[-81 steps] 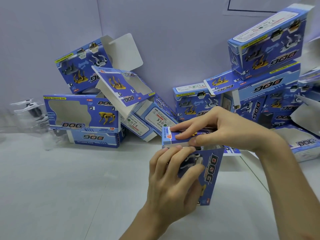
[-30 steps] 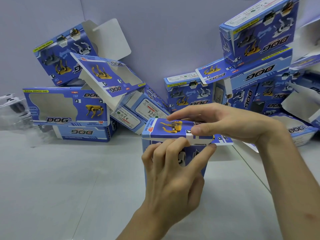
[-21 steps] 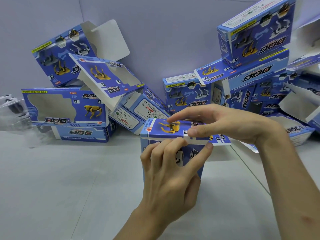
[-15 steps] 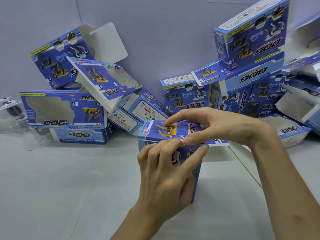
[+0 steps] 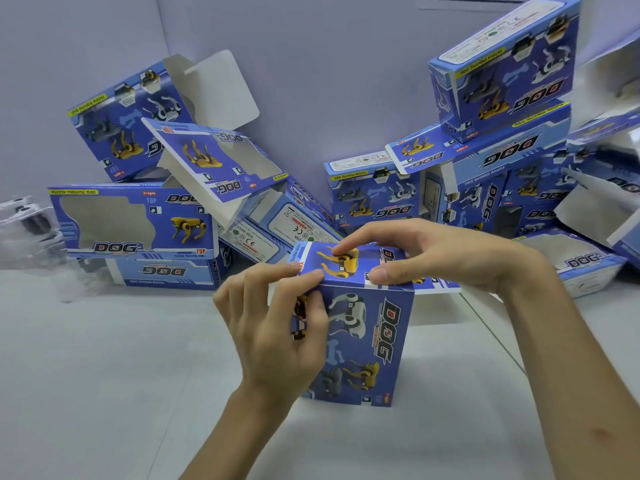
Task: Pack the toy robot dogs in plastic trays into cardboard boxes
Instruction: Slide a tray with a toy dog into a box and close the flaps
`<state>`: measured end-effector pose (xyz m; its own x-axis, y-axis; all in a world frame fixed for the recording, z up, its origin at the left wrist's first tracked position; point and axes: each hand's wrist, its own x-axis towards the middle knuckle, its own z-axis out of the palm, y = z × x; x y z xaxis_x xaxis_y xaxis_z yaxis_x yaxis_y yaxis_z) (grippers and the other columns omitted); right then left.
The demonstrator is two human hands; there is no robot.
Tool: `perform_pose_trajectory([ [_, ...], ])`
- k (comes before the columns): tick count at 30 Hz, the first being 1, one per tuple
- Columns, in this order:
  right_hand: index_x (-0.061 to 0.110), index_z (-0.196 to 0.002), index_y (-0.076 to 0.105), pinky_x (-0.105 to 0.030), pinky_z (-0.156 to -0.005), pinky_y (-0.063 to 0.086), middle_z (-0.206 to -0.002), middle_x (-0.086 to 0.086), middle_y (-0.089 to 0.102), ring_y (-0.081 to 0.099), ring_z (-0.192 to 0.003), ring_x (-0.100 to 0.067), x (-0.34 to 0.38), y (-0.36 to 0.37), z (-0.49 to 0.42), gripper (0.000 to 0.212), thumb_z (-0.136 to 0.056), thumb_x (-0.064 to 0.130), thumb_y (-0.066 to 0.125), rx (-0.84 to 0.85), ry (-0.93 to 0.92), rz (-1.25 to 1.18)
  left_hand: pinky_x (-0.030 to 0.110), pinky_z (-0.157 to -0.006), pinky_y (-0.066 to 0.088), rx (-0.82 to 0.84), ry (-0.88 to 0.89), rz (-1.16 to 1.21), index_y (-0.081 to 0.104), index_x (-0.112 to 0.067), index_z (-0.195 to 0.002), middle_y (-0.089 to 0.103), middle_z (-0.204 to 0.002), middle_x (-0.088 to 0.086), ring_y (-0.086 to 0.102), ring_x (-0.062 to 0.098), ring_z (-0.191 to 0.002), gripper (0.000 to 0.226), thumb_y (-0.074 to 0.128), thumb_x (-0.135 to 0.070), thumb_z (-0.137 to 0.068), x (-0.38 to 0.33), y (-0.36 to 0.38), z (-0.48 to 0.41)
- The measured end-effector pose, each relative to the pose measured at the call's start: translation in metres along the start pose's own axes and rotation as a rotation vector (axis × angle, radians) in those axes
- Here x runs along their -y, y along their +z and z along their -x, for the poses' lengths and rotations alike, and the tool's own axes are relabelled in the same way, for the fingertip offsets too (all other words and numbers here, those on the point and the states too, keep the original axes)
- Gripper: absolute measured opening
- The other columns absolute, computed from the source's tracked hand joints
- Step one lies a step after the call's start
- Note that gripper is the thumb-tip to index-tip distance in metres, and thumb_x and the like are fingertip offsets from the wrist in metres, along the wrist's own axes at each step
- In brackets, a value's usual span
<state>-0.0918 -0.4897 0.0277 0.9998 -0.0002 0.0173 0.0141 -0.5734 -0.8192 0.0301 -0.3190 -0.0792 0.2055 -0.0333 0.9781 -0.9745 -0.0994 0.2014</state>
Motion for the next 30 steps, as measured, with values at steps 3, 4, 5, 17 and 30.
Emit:
perform_pose_trajectory([
  [3, 0.034, -0.123, 0.067, -0.016, -0.086, 0.051, -0.127, 0.021, 0.063, 0.062, -0.117, -0.005, 0.002, -0.001, -0.001, 0.035, -0.091, 0.020, 0.071, 0.002, 0.018, -0.020, 0.033, -0.087, 0.030, -0.021, -0.015, -0.013, 0.058, -0.025, -0.100, 0.061, -0.094, 0.000, 0.052, 0.020, -0.091, 0.012, 0.056, -0.020, -0.089, -0.001, 0.001, 0.001],
  [4, 0.033, -0.122, 0.067, -0.016, -0.084, 0.052, -0.126, 0.021, 0.063, 0.063, -0.116, -0.005, 0.002, -0.001, -0.002, 0.035, -0.090, 0.019, 0.071, 0.003, 0.021, -0.029, 0.032, -0.087, 0.029, -0.025, -0.017, -0.014, 0.058, -0.025, -0.099, 0.060, -0.093, -0.002, 0.051, 0.019, -0.089, 0.011, 0.055, -0.020, -0.089, -0.001, 0.001, 0.001],
  [5, 0.033, -0.121, 0.068, -0.016, -0.084, 0.052, -0.125, 0.020, 0.064, 0.063, -0.116, -0.006, 0.003, -0.001, -0.002, 0.035, -0.089, 0.018, 0.072, 0.002, 0.021, -0.030, 0.030, -0.087, 0.028, -0.028, -0.020, -0.011, 0.058, -0.025, -0.097, 0.057, -0.092, -0.004, 0.050, 0.018, -0.088, 0.010, 0.055, -0.021, -0.089, -0.001, 0.001, 0.000],
  [17, 0.042, -0.118, 0.066, -0.029, -0.094, 0.055, -0.124, 0.024, 0.062, 0.062, -0.117, -0.007, 0.008, 0.001, -0.004, 0.034, -0.087, 0.033, 0.074, -0.003, 0.057, 0.057, 0.029, -0.081, 0.030, 0.049, 0.008, 0.060, 0.054, -0.022, -0.090, 0.053, -0.076, 0.000, 0.041, 0.010, -0.081, 0.004, 0.053, -0.020, -0.088, 0.002, -0.005, -0.012],
  [30, 0.041, -0.114, 0.074, -0.016, -0.096, 0.040, -0.138, 0.039, 0.048, 0.041, -0.128, 0.019, 0.002, 0.002, -0.010, 0.041, -0.078, 0.022, 0.081, -0.034, -0.001, 0.112, 0.030, -0.068, 0.038, 0.118, -0.029, 0.166, 0.055, -0.021, -0.098, 0.047, -0.087, -0.005, 0.044, 0.010, -0.080, 0.007, 0.059, -0.019, -0.093, -0.003, -0.001, -0.008],
])
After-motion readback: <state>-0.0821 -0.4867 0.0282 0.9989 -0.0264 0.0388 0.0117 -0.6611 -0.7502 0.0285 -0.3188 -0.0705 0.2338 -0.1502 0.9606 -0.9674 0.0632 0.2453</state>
